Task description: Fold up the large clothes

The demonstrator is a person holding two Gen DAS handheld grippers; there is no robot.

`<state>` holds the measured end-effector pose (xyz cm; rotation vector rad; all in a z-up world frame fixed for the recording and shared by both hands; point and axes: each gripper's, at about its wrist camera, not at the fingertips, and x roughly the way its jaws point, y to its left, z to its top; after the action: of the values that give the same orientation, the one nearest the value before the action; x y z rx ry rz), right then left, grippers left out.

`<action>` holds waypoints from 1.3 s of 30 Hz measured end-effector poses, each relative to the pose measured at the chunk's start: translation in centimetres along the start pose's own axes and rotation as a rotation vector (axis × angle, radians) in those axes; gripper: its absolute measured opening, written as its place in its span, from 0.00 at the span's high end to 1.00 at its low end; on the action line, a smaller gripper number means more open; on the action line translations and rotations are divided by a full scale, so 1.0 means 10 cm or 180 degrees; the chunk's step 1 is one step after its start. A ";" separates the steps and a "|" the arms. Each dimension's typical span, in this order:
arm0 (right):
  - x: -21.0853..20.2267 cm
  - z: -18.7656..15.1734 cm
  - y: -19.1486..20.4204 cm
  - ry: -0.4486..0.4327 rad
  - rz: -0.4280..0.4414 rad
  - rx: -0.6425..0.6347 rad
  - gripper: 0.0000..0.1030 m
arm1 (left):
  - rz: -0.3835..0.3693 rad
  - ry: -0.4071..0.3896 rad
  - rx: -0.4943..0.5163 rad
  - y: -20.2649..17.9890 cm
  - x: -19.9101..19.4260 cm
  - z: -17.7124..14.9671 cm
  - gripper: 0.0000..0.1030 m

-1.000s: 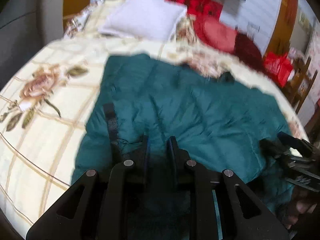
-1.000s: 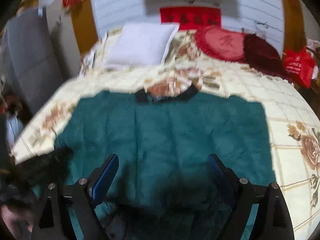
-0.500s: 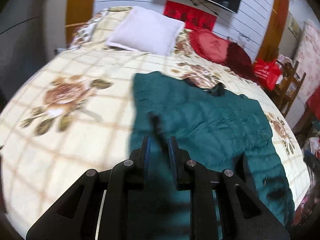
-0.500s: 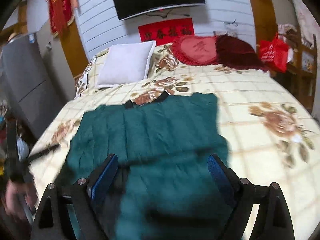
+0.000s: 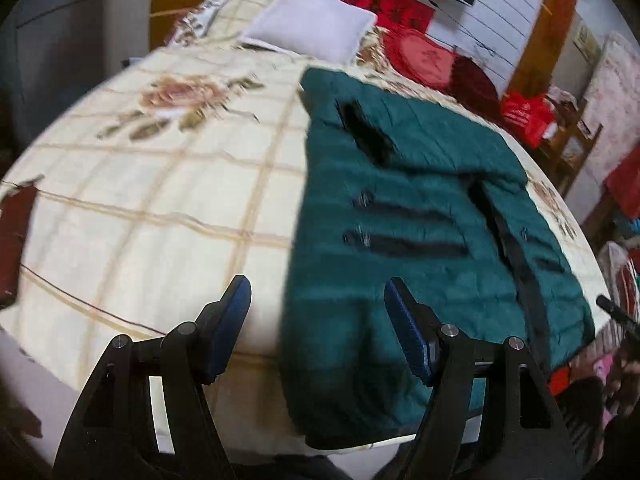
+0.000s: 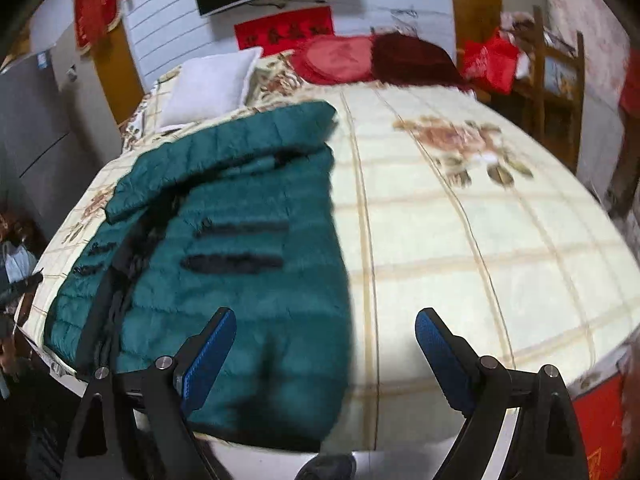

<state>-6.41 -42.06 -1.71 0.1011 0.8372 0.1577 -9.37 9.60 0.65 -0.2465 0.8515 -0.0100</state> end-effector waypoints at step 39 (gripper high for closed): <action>0.34 -0.37 -0.08 -0.0013 0.1646 0.0277 0.12 | -0.0921 0.0421 0.0301 -0.13 0.25 -0.23 0.21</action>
<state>-6.85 -42.16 -6.76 0.3999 0.8002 0.6066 -9.34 7.58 -2.38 -0.2805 0.9380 -0.3393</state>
